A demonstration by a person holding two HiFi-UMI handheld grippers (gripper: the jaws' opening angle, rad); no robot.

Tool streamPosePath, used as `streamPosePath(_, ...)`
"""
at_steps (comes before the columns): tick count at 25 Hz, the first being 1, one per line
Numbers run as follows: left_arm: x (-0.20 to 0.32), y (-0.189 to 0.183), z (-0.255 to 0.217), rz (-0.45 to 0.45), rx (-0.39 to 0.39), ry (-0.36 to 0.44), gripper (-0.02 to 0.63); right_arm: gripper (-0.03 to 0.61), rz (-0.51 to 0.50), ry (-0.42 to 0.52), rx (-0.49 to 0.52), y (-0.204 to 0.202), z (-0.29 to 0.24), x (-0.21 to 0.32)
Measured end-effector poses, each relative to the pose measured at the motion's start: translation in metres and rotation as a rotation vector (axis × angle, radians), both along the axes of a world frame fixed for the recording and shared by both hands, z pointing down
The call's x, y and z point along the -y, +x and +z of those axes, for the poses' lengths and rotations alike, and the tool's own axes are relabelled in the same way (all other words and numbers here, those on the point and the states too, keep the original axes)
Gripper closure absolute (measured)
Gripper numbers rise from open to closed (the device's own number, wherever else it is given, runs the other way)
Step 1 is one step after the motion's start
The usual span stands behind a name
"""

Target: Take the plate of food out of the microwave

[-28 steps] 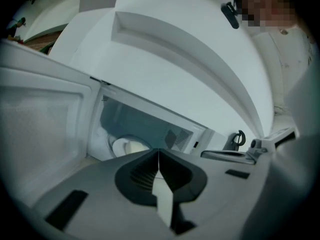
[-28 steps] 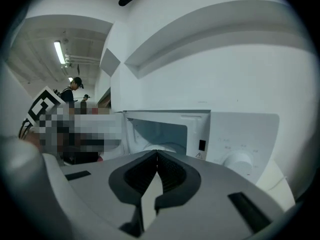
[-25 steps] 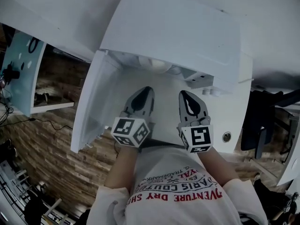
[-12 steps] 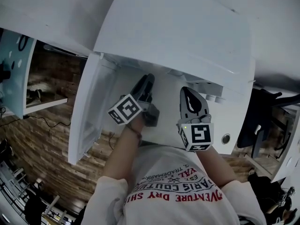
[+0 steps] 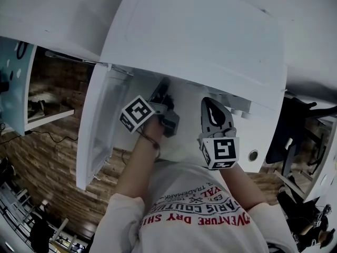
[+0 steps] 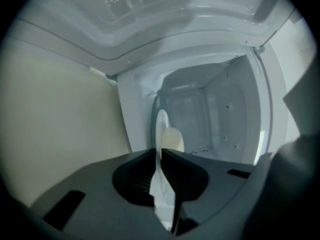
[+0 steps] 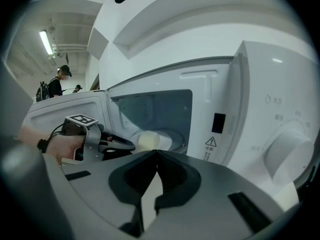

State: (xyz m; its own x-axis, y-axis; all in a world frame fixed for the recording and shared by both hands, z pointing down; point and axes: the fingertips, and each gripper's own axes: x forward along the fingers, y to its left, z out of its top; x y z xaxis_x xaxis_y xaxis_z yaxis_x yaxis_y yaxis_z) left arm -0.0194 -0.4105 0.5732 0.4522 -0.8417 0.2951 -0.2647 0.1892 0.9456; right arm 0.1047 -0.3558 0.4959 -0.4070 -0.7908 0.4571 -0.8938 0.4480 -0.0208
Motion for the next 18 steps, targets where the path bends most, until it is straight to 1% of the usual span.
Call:
streamPosePath(1,-0.001,-0.001,0.001,0.000,-0.004,-0.014,0.575,0.566,0.004,0.002,0.000,0.000,-0.001,0.000)
streamPosePath(4,-0.008,-0.004,-0.003,-0.001,-0.020,-0.017,0.583,0.566,0.014,0.010,0.000,-0.002,-0.005,-0.006)
streamPosePath(8,-0.014,-0.010,-0.011,-0.045,-0.042,-0.026,0.594,0.566,0.018,0.018,-0.001,-0.005,-0.009,-0.012)
streamPosePath(10,-0.011,-0.008,-0.013,-0.051,-0.054,-0.030,0.595,0.566,0.030,0.029,0.000,-0.003,-0.010,-0.009)
streamPosePath(18,-0.009,-0.010,-0.017,-0.083,-0.087,0.002,0.598,0.566,0.052,0.057,0.001,0.004,-0.013,-0.006)
